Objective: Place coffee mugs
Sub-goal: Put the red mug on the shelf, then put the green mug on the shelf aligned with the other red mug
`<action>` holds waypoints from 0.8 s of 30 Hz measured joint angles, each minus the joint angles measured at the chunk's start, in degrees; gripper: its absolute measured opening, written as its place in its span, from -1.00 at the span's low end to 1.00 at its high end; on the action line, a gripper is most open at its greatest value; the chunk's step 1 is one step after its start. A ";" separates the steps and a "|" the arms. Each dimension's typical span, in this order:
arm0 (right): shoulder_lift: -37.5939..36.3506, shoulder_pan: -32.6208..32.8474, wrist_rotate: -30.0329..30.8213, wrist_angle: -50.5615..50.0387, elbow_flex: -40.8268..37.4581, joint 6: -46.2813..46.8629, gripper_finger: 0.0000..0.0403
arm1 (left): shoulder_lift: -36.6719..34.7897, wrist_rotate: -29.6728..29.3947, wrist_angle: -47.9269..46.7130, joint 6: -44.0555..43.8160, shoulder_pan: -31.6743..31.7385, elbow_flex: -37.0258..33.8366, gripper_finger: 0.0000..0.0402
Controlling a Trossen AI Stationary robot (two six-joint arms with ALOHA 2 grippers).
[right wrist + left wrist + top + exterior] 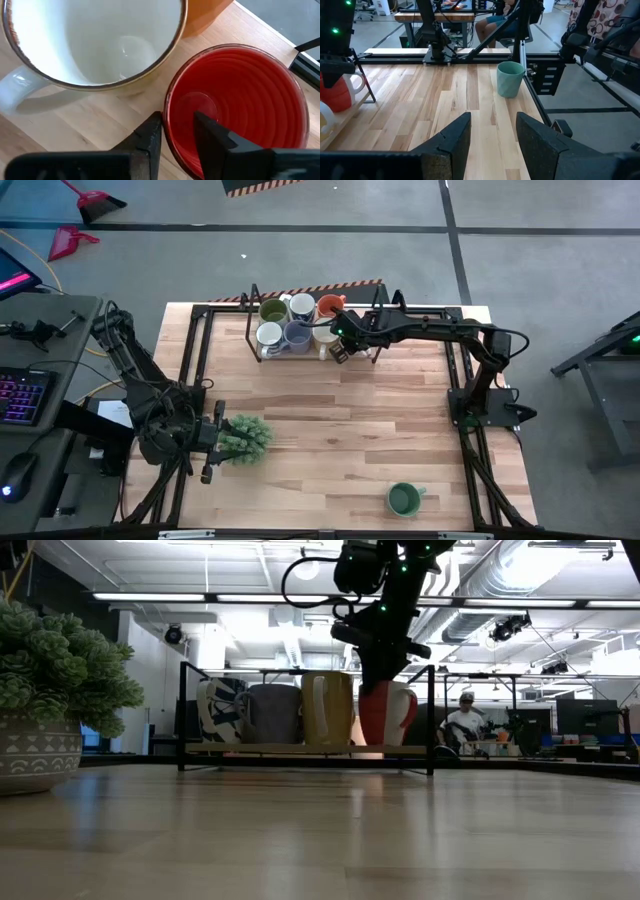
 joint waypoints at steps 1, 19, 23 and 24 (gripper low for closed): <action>0.00 -0.02 0.05 -0.03 0.01 0.00 -0.55 | 0.00 0.00 0.01 0.01 0.01 0.00 -0.28; -0.17 2.15 1.10 -4.85 6.36 -2.42 -0.53 | 0.00 0.00 -0.04 0.00 0.01 0.00 -0.28; -0.17 3.22 2.29 -9.84 9.65 -2.42 -0.53 | 0.00 0.00 -0.05 0.00 0.00 0.00 -0.28; -0.17 3.66 2.88 -11.32 10.47 -1.90 -0.53 | 0.00 0.00 -0.02 0.00 0.00 0.00 -0.28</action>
